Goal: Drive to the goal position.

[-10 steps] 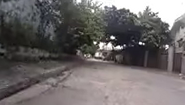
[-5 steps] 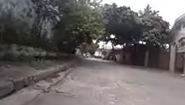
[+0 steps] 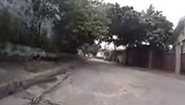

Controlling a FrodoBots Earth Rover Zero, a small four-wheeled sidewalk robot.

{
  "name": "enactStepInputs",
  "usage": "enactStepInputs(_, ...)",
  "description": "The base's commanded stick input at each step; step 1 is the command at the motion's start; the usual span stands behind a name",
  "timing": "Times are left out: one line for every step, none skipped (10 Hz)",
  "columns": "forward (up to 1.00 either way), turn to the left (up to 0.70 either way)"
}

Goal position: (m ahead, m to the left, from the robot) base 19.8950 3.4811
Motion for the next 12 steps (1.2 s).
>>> enactStepInputs(0.7,-0.29)
enactStepInputs(0.7,-0.16)
enactStepInputs(0.7,-0.05)
enactStepInputs(0.7,0.0)
enactStepInputs(0.7,0.0)
enactStepInputs(0.7,0.0)
enactStepInputs(0.7,0.0)
enactStepInputs(0.7,-0.07)
enactStepInputs(0.7,-0.22)
enactStepInputs(0.7,-0.25)
enactStepInputs(0.7,-0.06)
enactStepInputs(0.7,0.0)
